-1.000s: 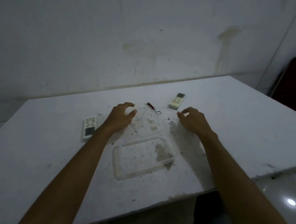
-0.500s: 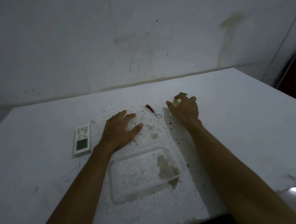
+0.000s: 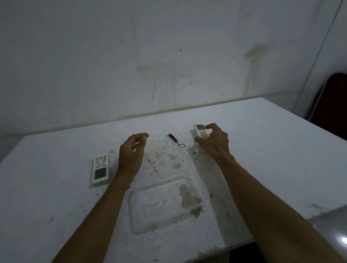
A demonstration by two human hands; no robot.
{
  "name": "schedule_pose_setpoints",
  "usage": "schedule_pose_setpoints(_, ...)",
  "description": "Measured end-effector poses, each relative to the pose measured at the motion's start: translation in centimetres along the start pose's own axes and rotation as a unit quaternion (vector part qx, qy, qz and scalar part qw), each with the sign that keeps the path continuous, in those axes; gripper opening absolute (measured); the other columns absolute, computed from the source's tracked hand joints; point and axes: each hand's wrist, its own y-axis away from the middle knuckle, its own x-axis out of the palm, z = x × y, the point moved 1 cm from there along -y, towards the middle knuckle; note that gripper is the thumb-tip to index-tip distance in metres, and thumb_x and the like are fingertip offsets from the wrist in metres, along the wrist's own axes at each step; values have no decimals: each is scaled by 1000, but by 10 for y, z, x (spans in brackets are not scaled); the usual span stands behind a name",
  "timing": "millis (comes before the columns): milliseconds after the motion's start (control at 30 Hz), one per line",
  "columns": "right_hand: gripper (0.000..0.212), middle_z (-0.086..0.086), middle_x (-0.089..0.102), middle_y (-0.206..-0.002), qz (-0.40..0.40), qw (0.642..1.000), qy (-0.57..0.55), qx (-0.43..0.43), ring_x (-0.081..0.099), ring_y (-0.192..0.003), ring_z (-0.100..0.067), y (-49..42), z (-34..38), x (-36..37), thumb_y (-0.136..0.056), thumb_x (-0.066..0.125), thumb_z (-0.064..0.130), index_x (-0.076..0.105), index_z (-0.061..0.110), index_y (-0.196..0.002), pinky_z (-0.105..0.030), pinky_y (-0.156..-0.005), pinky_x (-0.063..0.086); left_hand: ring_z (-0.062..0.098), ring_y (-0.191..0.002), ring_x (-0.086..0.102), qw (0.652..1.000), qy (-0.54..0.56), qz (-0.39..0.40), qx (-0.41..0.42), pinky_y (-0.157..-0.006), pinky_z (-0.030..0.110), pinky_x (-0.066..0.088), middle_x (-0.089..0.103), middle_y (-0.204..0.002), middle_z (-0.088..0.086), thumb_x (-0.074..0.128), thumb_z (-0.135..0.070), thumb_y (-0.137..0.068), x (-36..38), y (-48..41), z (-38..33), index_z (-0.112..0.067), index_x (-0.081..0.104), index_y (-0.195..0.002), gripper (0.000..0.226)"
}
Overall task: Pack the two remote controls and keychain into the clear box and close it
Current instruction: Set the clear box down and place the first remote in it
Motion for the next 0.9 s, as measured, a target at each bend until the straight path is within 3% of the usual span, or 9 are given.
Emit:
schedule_pose_setpoints(100,69,-14,71,-120,5,997,-75,-5,67,-84,-20,17,5,-8,-75,84,31,55,16,-136,-16,-52,53,14,-105,70,997,61,-43,-11,-98,41,57,76,-108,-6,61,-13,-103,-6,5,-20,-26,74,-102,19)
schedule_pose_setpoints(167,66,-11,72,-121,4,993,-119,-27,68,-81,-13,37,13,-12,-75,83,31,56,17,-134,-10,-46,50,24,-104,72,995,96,-16,-34,-90,38,60,76,-109,2,60,-13,-103,-12,10,-33,-19,73,-107,15)
schedule_pose_setpoints(300,58,3,70,-119,28,980,-178,-88,64,-89,6,85,33,-17,-75,84,34,62,23,-127,-11,-59,56,20,-95,77,983,124,91,-106,-74,30,62,75,-119,5,59,-28,-104,-18,29,-62,-15,64,-126,25)
schedule_pose_setpoints(400,56,9,68,-119,65,966,-214,-132,66,-101,2,125,39,-25,-77,86,30,59,27,-127,-9,-67,55,17,-101,76,979,135,91,-122,-82,36,63,72,-126,0,60,-50,-97,-18,63,-84,-17,56,-139,53)
schedule_pose_setpoints(500,58,9,68,-121,96,950,-255,-153,69,-108,-5,162,35,-32,-78,87,27,56,28,-127,-22,-81,60,19,-110,73,976,158,80,-127,-91,44,61,69,-132,1,58,-61,-89,-18,103,-100,-18,51,-147,72)
schedule_pose_setpoints(633,57,16,65,-123,104,939,-248,-213,65,-110,0,204,31,-36,-79,86,28,55,25,-127,-15,-83,56,17,-109,73,979,155,71,-115,-85,40,64,72,-128,-2,61,-43,-100,-11,144,-107,-23,59,-141,46)
schedule_pose_setpoints(733,57,28,62,-121,141,933,-230,-238,63,-111,1,212,27,-43,-80,83,39,54,31,-128,-13,-83,54,17,-107,74,982,133,59,-116,-82,39,64,72,-125,-1,60,-34,-103,-6,153,-105,-21,60,-139,39)
schedule_pose_setpoints(833,48,16,67,-119,160,938,-221,-215,67,-108,-3,200,17,-49,-88,71,49,55,31,-130,-23,-85,58,13,-93,77,983,97,94,-127,-76,30,63,77,-113,2,55,-26,-106,-14,133,-101,-19,67,-129,26)
schedule_pose_setpoints(900,37,11,68,-114,117,953,-210,-186,66,-103,-2,188,6,-49,-95,66,41,58,27,-128,-26,-84,59,8,-87,76,983,-15,151,-106,-74,26,60,78,-107,0,55,-27,-107,-22,110,-96,-19,71,-123,25)
